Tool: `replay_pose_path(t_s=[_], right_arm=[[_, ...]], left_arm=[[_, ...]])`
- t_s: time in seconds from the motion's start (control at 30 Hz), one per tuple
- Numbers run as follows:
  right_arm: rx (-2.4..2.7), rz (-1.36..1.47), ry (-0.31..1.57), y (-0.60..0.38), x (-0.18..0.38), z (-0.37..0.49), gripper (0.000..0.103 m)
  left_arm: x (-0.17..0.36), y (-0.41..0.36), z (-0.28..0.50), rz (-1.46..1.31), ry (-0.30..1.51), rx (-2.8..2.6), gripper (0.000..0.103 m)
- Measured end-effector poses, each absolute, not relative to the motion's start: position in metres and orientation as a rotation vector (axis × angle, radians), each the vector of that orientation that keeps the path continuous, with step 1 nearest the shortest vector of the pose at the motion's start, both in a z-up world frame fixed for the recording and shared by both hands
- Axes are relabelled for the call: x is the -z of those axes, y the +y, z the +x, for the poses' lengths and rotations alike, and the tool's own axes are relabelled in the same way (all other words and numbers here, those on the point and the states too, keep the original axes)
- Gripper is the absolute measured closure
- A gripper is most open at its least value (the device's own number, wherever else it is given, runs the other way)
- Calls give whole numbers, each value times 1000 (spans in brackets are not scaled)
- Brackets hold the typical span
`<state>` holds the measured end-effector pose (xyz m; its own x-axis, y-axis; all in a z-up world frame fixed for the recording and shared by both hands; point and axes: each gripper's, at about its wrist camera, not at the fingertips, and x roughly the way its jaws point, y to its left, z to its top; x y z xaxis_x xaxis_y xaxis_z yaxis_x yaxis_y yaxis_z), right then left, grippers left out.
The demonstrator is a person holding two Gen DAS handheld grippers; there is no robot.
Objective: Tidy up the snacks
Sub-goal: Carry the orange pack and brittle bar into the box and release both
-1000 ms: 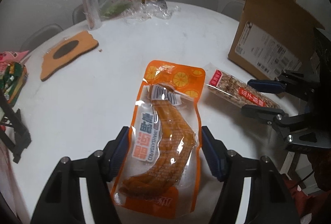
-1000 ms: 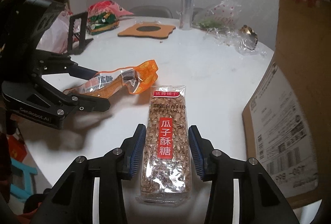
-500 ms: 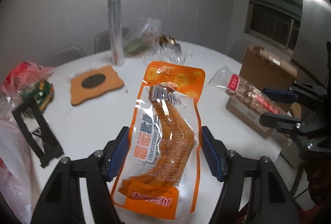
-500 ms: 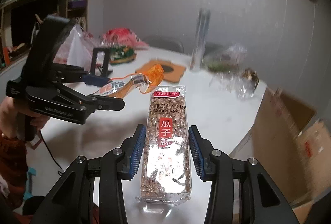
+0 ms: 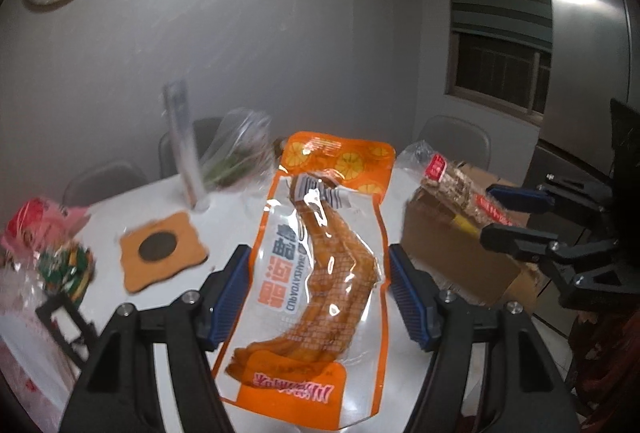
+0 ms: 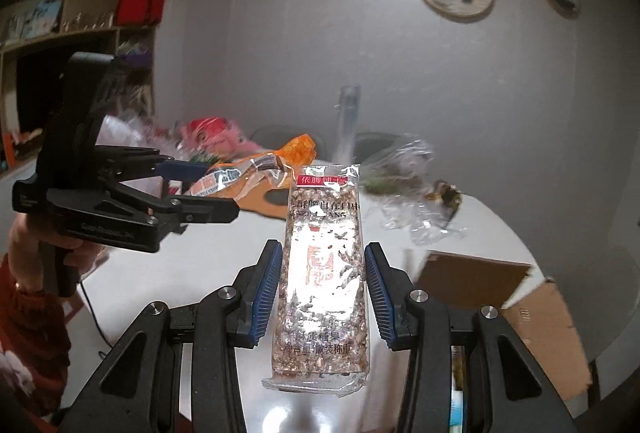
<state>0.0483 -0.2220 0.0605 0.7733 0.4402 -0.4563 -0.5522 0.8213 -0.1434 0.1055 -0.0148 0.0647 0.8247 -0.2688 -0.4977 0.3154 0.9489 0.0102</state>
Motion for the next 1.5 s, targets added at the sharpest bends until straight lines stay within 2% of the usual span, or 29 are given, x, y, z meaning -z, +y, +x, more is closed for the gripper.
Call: replay_pose_path(t_s=[0.2, 0.57, 1.2, 1.23, 1.33, 1.5], right_arm=[[-469, -213, 418, -275, -68, 49, 65], [-356, -137, 509, -337, -39, 75, 65], [-472, -90, 721, -340, 8, 126, 64], [-476, -83, 727, -341, 9, 127, 63], [-486, -59, 730, -346, 10, 126, 52], [-486, -43, 727, -356, 7, 120, 50]], left_arm=[[-83, -67, 120, 117, 489, 393, 38], [-84, -154, 148, 186, 500, 501, 38], [-60, -201, 185, 181, 603, 606, 38], [-58, -204, 185, 186, 609, 608, 38], [-49, -215, 192, 197, 642, 626, 38], [-39, -227, 201, 199, 677, 649, 38]])
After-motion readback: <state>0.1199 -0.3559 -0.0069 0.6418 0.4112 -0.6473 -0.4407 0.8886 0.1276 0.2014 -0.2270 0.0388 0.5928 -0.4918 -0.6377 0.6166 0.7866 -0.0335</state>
